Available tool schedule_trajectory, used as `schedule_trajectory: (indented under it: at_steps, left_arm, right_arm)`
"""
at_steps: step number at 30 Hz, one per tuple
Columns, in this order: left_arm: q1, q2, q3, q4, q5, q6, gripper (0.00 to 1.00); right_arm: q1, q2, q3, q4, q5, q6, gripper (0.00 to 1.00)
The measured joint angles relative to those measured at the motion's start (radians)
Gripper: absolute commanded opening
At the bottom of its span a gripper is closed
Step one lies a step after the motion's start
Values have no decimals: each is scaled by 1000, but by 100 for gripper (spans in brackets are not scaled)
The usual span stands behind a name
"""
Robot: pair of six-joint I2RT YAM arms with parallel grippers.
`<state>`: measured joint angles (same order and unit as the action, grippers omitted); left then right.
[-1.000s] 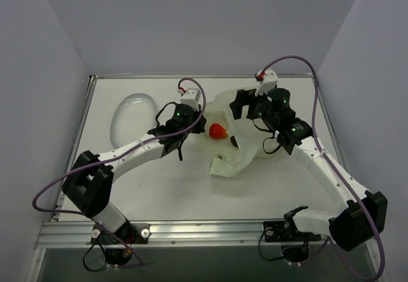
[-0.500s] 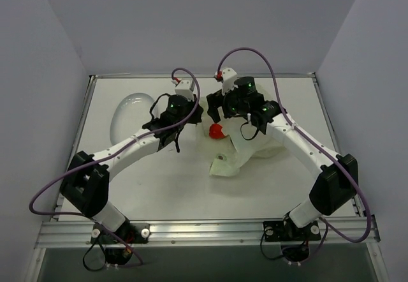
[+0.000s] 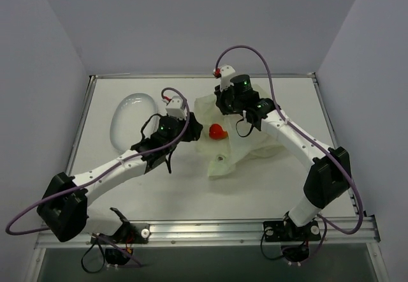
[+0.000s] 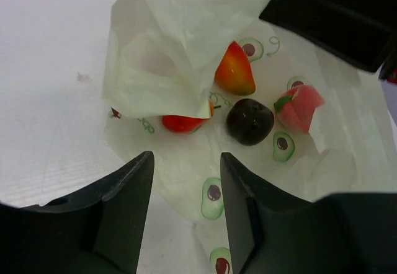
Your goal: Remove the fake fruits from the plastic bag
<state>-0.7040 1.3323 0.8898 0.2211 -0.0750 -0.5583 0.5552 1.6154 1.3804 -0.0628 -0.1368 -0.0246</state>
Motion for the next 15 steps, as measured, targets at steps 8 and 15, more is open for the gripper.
schedule_trajectory:
  at_steps: [8,15]
  left_arm:
    - [-194,105,-56,68,-150,-98,54]
    - [-197,369,70,130,-247,-209,84]
  right_arm:
    - [0,-42,-72,57,15,44,0]
    - [-4,-43,-90,76,16,75,0]
